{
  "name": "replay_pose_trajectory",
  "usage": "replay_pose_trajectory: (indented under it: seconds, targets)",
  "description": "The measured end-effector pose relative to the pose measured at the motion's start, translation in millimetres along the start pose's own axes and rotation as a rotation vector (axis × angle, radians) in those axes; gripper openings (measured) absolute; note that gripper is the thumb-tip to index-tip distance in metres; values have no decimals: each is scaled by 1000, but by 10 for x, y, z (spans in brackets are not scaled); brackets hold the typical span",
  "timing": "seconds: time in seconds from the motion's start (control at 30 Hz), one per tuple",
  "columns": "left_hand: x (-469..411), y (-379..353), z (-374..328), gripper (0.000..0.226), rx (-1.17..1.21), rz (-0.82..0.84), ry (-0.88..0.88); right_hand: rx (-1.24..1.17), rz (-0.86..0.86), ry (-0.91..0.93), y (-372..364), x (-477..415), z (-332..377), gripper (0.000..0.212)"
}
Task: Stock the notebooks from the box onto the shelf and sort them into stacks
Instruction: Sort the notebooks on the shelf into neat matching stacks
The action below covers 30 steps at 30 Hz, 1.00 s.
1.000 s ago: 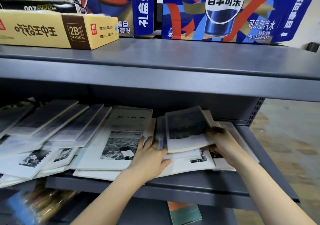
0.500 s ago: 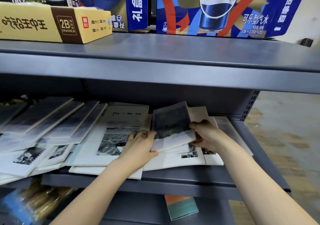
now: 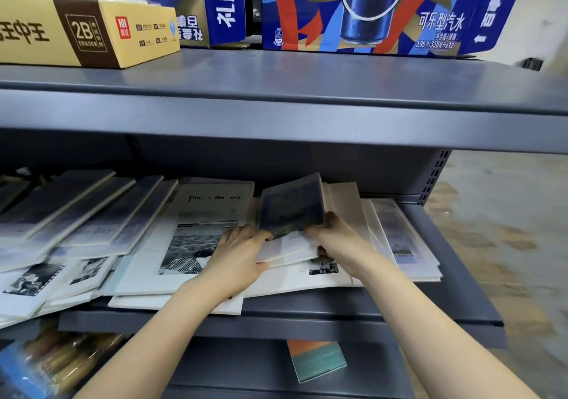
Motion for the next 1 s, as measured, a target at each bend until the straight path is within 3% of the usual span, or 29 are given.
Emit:
replay_pose_trajectory:
  seconds: [0.1, 0.2, 0.27, 0.33, 0.43, 0.6, 0.67, 0.77, 0.9, 1.0]
  targets:
    - [-53, -17, 19, 50, 75, 36, 24, -119, 8, -37, 4, -11, -81, 15]
    - [-56, 62, 12, 51, 439, 43, 73, -259, -41, -60, 63, 5, -153, 22]
    - [-66, 163, 14, 41, 701, -26, 126, -344, -54, -53, 128, 8, -185, 32]
    - [-86, 244, 64, 36, 809, -114, 211, -436, -39, -48, 217, 31, -204, 38]
    - [-124, 224, 190, 49, 912, -194, 380, -577, 29, -5, 361, 96, -186, 38]
    - [-227, 88, -39, 52, 1422, -44, 429, -623, 109, 55, 516, 137, -219, 63]
    - [-266, 93, -170, 28, 1482, -82, 397, -585, 131, 94, 552, 144, -217, 64]
    - [-278, 75, -300, 15, 1552, -155, 401, -466, 140, 132, 593, 204, -211, 73]
    - [-280, 74, -408, 10, 1534, -209, 369, -231, 126, 165, 626, 330, -158, 82]
    - [-285, 110, -502, 25, 1522, -253, 313, -89, 81, 233, 720, 385, -103, 60]
Point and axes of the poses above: each hand's wrist, its own x-axis away from the middle knuckle, its own y-axis out of the back of the hand, z = x × y, the point moved 8 cm from there along -x, towards the middle knuckle, and after that the axes turned 6 degrees about -x, right-handed, at the moved point
